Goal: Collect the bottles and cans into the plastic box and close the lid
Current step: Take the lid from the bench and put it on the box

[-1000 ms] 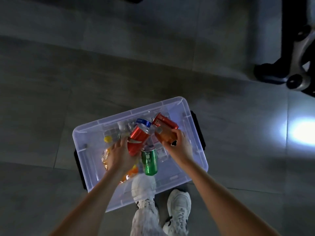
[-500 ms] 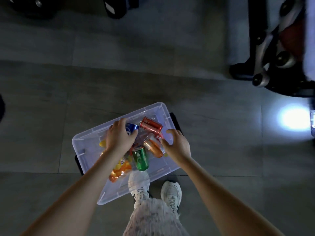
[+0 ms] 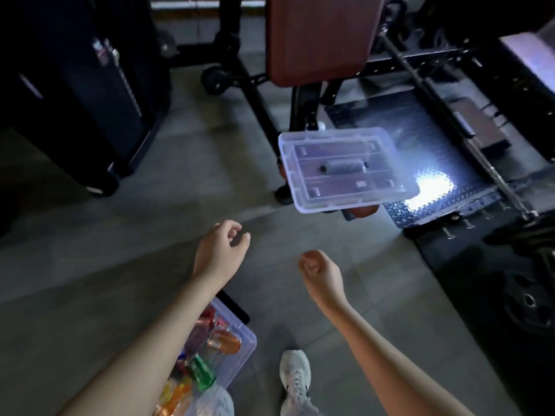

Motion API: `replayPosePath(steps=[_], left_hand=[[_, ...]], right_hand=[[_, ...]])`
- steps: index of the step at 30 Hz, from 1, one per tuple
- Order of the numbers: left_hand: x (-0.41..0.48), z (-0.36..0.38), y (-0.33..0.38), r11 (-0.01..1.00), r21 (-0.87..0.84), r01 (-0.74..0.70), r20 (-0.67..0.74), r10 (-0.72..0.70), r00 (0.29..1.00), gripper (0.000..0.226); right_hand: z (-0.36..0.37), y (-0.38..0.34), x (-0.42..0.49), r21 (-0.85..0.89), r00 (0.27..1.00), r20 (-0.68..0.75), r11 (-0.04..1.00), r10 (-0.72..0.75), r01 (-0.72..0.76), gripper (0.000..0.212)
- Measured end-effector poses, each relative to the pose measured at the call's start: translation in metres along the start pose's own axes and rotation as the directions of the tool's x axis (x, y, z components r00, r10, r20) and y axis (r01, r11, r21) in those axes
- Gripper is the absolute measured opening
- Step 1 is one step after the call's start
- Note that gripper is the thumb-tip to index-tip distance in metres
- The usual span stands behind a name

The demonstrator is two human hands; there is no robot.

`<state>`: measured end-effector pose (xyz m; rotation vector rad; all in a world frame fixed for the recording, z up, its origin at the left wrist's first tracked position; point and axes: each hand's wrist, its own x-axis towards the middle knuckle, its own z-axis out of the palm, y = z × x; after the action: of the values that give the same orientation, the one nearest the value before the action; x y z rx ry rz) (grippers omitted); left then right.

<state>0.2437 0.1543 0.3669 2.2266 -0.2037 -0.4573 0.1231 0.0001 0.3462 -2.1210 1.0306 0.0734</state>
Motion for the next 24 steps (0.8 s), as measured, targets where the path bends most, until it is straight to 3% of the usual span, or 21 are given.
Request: replayPosePath(steps=[3, 7, 12, 17, 19, 22, 24], left_hand=[[0.026, 0.022, 0.040, 0.997, 0.024, -0.074, 0.015, 0.073, 0.997, 0.023], [0.063, 0.064, 0.058, 1.000, -0.007, 0.024, 0.074, -0.023, 0.997, 0.032], [0.115, 0.129, 0.053, 0.952, -0.147, 0.268, 0.124, -0.251, 0.960, 0.039], [0.154, 0.202, 0.057, 0.726, -0.431, 0.535, 0.203, -0.500, 0.842, 0.057], [0.166, 0.222, 0.058, 0.699, -0.463, 0.544, 0.191, -0.521, 0.832, 0.061], [0.173, 0.237, 0.053, 0.772, -0.371, 0.515, 0.104, -0.517, 0.850, 0.058], [0.172, 0.238, 0.049, 0.777, -0.398, 0.488, 0.111, -0.487, 0.866, 0.053]], right_hand=[[-0.041, 0.008, 0.034, -0.185, 0.990, -0.087, 0.978, -0.112, 0.094, 0.020], [-0.078, 0.027, 0.100, -0.457, 0.973, -0.046, 0.871, -0.226, 0.181, 0.036], [-0.088, 0.056, 0.187, -0.593, 0.947, 0.073, 0.750, -0.313, 0.293, 0.053], [-0.075, 0.089, 0.258, -0.732, 0.919, 0.270, 0.559, -0.287, 0.390, 0.073], [-0.072, 0.100, 0.276, -0.751, 0.905, 0.299, 0.511, -0.303, 0.419, 0.076], [-0.068, 0.115, 0.293, -0.765, 0.889, 0.317, 0.465, -0.330, 0.445, 0.075], [-0.068, 0.122, 0.300, -0.756, 0.882, 0.293, 0.475, -0.370, 0.450, 0.074]])
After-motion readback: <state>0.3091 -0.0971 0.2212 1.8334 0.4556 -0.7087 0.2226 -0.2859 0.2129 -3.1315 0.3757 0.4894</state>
